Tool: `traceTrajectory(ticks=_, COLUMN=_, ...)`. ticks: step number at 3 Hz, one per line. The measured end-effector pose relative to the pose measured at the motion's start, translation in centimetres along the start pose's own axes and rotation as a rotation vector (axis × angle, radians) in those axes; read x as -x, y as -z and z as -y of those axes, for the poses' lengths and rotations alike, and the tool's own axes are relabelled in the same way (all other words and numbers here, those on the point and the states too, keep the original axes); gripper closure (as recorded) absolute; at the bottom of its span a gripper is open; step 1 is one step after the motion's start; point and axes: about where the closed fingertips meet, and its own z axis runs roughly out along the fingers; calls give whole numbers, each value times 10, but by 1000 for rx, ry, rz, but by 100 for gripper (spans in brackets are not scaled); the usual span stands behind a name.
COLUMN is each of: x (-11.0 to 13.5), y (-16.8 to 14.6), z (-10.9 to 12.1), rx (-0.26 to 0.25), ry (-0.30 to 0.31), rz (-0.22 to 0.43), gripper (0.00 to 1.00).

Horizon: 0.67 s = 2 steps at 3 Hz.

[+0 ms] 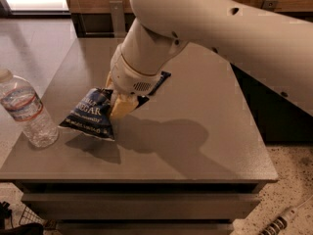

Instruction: Move blue chip bag near water bottle

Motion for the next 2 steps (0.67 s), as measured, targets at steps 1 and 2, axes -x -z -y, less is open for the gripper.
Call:
traceTrajectory(ticks=1, x=1, y=0, z=-1, rx=0, ry=3, rz=-1, gripper=20)
traceTrajectory(ticks=2, x=3, y=1, z=-2, rx=-1, ry=6, rz=-3, gripper=0)
